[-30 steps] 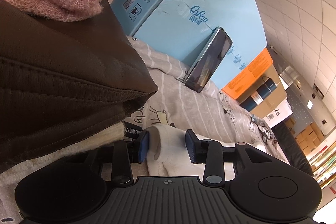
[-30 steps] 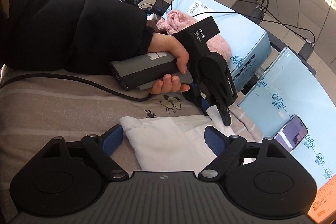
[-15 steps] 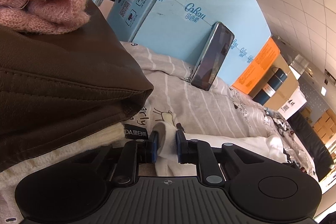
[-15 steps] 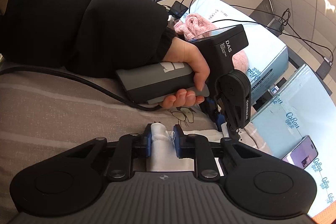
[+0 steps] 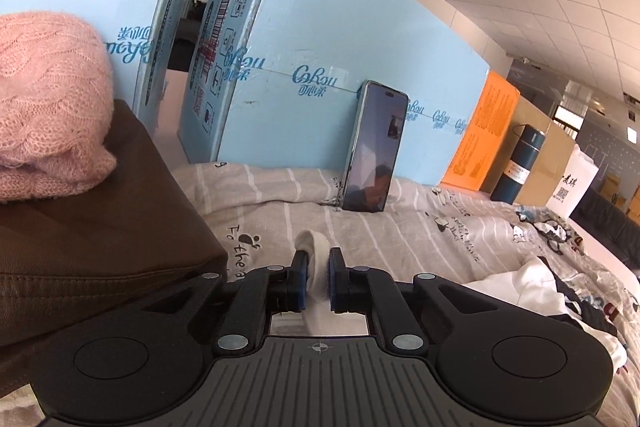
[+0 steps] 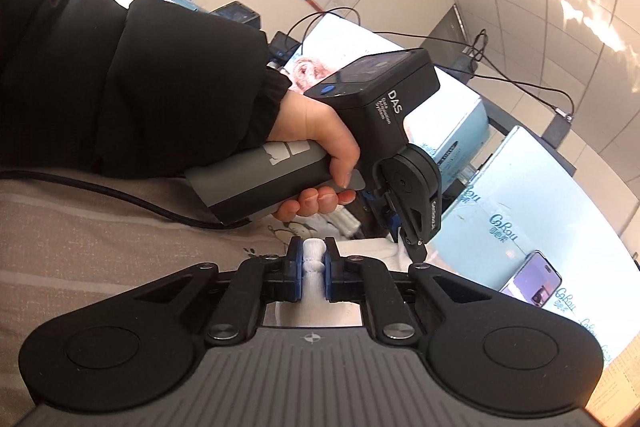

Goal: Fold clothes

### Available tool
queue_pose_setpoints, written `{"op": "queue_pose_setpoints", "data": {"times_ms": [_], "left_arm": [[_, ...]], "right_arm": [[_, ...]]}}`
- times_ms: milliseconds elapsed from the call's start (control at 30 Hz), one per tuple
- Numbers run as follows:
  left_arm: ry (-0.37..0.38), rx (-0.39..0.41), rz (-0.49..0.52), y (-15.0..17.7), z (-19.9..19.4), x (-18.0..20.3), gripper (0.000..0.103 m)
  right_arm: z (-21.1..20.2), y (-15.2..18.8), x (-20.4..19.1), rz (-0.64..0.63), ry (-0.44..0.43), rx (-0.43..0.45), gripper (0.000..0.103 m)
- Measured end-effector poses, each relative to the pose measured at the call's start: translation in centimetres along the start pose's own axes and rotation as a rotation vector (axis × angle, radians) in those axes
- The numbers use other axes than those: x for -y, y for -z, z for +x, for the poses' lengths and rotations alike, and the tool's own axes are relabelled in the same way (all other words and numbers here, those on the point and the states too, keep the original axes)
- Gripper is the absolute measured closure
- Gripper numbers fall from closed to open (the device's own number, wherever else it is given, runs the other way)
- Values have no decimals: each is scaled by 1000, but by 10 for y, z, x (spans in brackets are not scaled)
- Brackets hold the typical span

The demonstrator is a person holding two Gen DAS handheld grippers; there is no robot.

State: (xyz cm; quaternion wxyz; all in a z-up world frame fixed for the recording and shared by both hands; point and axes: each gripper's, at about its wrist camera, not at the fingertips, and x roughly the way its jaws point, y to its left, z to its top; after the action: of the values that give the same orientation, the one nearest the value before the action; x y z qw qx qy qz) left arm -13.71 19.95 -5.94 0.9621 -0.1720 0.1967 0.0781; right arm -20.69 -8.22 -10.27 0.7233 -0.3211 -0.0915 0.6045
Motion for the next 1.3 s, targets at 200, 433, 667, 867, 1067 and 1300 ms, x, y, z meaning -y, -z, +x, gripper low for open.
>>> {"op": "queue_pose_setpoints", "data": {"times_ms": [200, 433, 667, 867, 1067, 1300], "left_arm": [[-23, 43, 64, -25, -3, 36, 95], [-1, 109, 200, -53, 0, 109, 96], [64, 173, 306, -71, 14, 197, 97], [148, 134, 391, -66, 57, 279, 97], [187, -10, 487, -27, 126, 346, 97], [176, -229, 562, 34, 202, 381, 97]], "right_arm": [[-19, 3, 19, 92, 130, 63, 95], [-61, 14, 45, 161, 320, 163, 96], [-106, 31, 80, 209, 509, 242, 97], [-151, 62, 109, 282, 667, 228, 98], [-184, 106, 130, 418, 778, 123, 98], [-198, 151, 140, 555, 807, -18, 98]]}}
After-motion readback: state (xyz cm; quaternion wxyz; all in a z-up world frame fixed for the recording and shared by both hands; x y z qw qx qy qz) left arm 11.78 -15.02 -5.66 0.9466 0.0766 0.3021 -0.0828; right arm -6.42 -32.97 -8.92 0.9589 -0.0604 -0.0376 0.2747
